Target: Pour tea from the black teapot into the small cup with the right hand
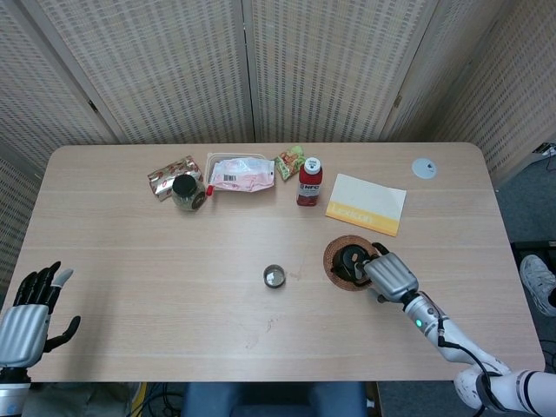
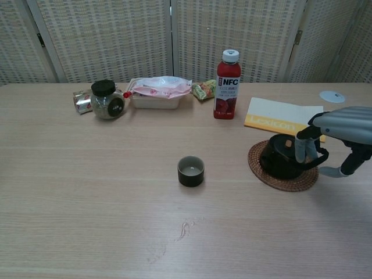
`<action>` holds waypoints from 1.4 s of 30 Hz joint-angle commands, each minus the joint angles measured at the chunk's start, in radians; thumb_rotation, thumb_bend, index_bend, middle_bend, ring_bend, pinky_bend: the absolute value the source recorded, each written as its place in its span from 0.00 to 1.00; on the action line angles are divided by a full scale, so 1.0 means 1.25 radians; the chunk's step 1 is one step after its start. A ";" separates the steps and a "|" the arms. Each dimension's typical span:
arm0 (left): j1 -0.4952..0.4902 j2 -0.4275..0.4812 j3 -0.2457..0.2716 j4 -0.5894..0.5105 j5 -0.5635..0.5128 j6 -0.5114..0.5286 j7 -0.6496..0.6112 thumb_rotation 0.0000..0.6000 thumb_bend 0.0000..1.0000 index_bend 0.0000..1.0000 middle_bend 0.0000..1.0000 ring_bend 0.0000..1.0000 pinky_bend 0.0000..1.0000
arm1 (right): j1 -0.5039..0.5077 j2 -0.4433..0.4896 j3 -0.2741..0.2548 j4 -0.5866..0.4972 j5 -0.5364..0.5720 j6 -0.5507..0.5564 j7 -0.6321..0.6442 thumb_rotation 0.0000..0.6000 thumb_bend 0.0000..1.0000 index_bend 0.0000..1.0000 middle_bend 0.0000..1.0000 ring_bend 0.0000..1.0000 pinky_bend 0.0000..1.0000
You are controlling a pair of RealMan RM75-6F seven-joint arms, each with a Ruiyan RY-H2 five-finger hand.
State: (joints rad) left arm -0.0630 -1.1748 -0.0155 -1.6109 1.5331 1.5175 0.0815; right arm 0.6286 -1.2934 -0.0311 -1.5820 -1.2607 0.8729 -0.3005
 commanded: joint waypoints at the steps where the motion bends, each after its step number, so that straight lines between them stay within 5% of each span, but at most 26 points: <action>1: 0.000 0.000 0.000 0.000 0.000 0.000 0.000 1.00 0.33 0.10 0.00 0.00 0.00 | -0.001 0.000 -0.001 0.001 -0.001 -0.003 -0.001 1.00 0.33 0.43 0.49 0.35 0.10; 10: 0.000 -0.002 0.000 0.003 0.000 -0.001 0.002 1.00 0.33 0.10 0.00 0.00 0.00 | -0.001 0.003 0.005 -0.003 -0.001 -0.009 -0.001 1.00 0.32 0.44 0.50 0.37 0.10; 20: 0.002 -0.001 0.000 0.004 -0.001 0.000 0.001 1.00 0.33 0.10 0.00 0.00 0.00 | -0.001 0.005 0.009 -0.007 0.001 -0.010 -0.017 1.00 0.05 0.44 0.50 0.37 0.10; 42: 0.004 -0.006 0.001 0.012 -0.002 -0.001 -0.006 1.00 0.33 0.10 0.00 0.00 0.00 | 0.005 -0.010 0.002 -0.002 0.012 -0.025 -0.069 1.00 0.05 0.44 0.51 0.37 0.10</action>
State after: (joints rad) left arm -0.0586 -1.1817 -0.0143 -1.5955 1.5306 1.5161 0.0739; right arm 0.6352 -1.3056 -0.0288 -1.5852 -1.2460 0.8420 -0.3863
